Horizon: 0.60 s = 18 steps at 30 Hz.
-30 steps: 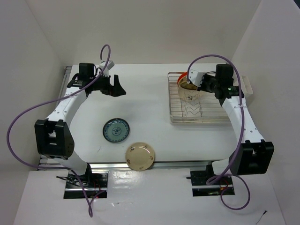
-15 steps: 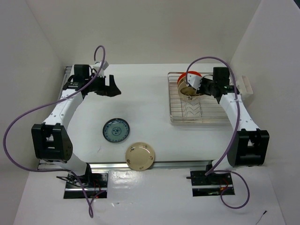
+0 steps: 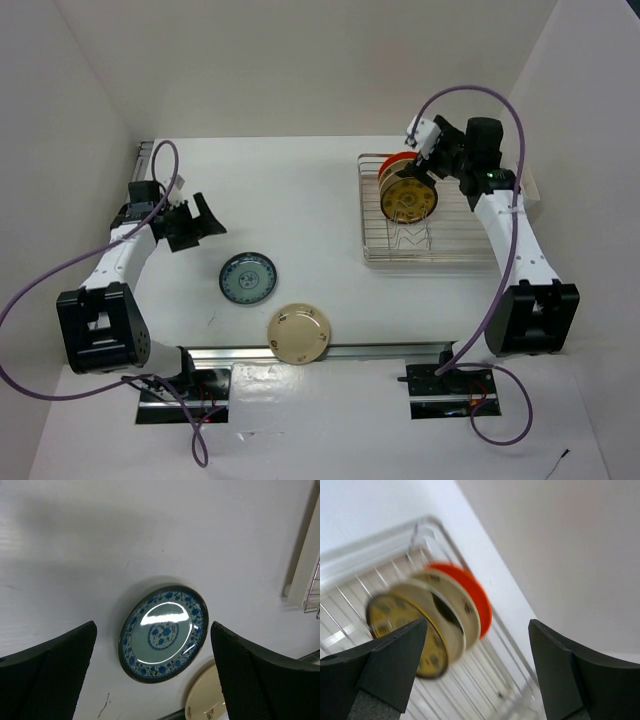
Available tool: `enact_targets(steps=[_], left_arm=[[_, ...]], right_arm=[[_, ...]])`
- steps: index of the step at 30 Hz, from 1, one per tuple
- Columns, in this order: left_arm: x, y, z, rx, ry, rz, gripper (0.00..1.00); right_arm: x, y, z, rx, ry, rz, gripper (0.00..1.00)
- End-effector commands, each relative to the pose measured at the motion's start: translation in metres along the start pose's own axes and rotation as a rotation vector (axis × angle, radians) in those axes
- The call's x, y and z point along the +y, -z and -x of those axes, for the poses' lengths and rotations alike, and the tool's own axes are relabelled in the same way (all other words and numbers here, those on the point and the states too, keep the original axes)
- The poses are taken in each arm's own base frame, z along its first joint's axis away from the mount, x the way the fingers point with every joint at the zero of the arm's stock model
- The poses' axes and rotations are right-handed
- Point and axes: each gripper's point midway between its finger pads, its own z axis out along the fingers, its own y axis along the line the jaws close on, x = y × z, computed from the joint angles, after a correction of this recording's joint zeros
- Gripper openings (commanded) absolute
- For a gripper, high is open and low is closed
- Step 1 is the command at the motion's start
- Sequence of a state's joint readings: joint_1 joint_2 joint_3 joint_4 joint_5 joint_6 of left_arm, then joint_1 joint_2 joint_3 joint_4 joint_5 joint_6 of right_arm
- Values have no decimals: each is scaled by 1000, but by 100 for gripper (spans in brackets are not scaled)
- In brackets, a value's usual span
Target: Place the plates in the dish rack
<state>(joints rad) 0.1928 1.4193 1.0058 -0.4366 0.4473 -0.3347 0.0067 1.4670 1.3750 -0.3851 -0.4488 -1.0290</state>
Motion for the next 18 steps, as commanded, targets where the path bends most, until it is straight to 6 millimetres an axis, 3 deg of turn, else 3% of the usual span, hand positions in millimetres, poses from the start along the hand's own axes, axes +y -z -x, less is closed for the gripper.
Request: enact_targets(steps=[1, 3, 6, 11, 12, 13, 18], left_arm=[[0, 6, -14, 10, 80, -8, 100], [5, 2, -34, 49, 119, -21, 100], [8, -2, -55, 83, 178, -47, 98], [17, -8, -80, 130, 198, -31, 96], [20, -12, -81, 132, 199, -31, 96], [15, -13, -83, 133, 195, -70, 96], [23, -32, -95, 136, 315, -63, 92]], right_arm=[[-29, 41, 107, -386, -203, -42, 91], [-17, 48, 130, -509, -269, 31, 93], [11, 43, 143, -583, -497, 182, 97], [56, 24, 143, -446, -853, 500, 97], [56, 14, 141, -419, -900, 544, 97], [69, 10, 140, -367, -968, 609, 97], [104, -14, 161, -286, -1013, 754, 97]])
